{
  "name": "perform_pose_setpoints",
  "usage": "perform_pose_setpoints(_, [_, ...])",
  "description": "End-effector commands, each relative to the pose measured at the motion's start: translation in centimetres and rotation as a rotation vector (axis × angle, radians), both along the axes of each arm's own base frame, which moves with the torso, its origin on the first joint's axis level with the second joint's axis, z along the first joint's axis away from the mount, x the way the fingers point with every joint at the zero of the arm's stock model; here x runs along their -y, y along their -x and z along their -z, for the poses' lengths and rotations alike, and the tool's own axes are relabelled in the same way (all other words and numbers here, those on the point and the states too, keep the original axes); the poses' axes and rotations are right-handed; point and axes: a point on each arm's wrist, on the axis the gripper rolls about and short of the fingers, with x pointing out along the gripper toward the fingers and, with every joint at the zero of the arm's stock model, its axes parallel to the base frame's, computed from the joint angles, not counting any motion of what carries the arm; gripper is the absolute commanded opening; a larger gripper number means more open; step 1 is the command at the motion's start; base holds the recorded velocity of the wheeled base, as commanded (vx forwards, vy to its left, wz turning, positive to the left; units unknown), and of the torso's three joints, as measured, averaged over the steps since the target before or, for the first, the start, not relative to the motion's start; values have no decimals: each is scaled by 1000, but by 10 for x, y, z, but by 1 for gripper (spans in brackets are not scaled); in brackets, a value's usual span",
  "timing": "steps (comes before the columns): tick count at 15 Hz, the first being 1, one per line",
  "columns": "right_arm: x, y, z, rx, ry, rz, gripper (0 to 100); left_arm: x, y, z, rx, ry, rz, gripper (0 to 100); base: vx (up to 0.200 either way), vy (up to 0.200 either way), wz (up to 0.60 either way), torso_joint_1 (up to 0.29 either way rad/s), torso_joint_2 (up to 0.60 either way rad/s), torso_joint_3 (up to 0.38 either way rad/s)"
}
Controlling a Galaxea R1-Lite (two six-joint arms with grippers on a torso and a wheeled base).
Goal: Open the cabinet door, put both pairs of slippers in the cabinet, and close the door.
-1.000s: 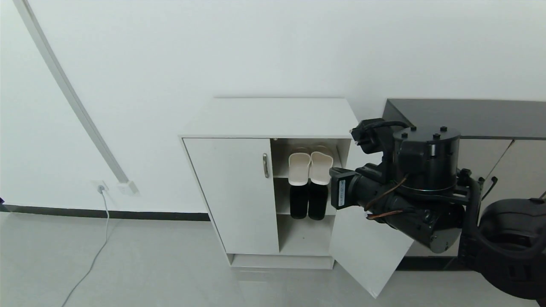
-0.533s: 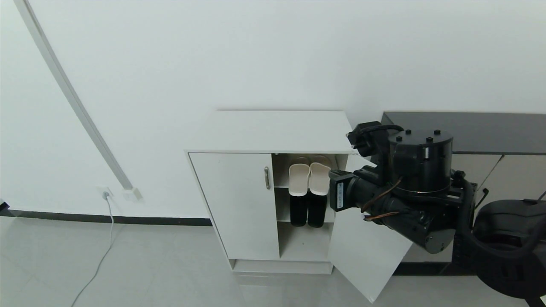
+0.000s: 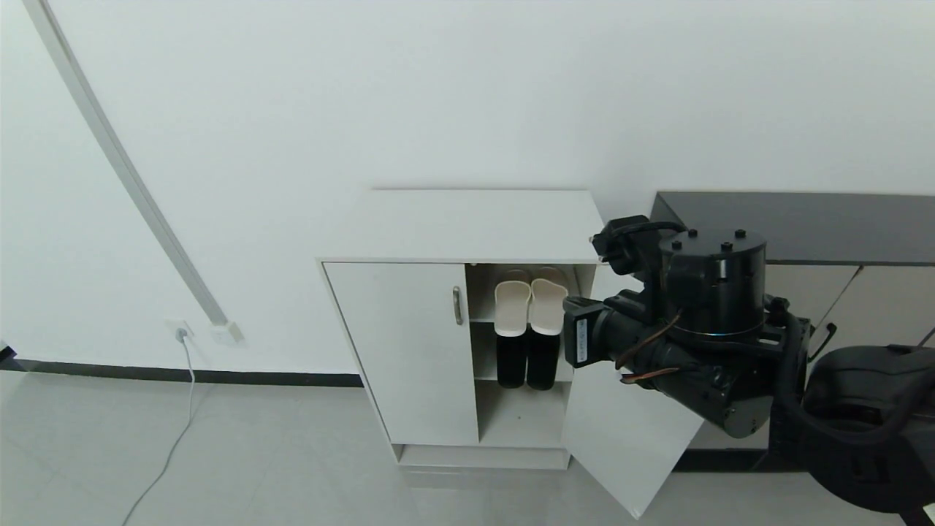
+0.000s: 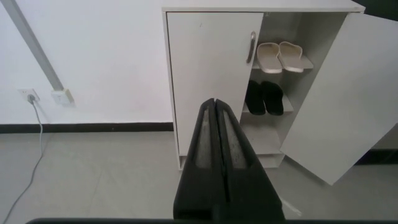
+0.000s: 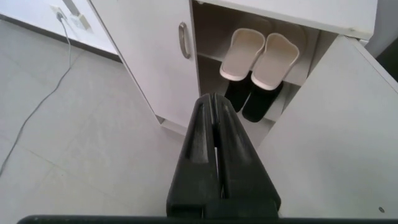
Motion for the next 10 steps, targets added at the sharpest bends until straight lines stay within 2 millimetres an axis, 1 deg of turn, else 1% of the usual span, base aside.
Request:
perform_pose_setpoints(1, [-1, -1, 2, -4, 3, 0, 0, 0, 0, 0, -1, 1, 1, 0, 0, 0, -600, -2, -2, 2])
perform_pose_setpoints(4, [1, -2, 1, 0, 0, 6, 0, 0, 0, 0, -1, 2, -1, 0, 0, 0, -600, 6, 2, -2])
perform_pose_setpoints(6, [3, -6, 1, 3, -3, 21, 0, 0, 0, 0, -2, 4, -1, 0, 0, 0, 0, 0, 0, 0])
perform_pose_setpoints(9, [11, -24, 2, 9, -8, 76, 0, 0, 0, 0, -2, 4, -1, 0, 0, 0, 0, 0, 0, 0])
perform_pose_setpoints(10, [14, -29, -2, 18, -22, 89, 0, 0, 0, 0, -2, 4, -1, 0, 0, 0, 0, 0, 0, 0])
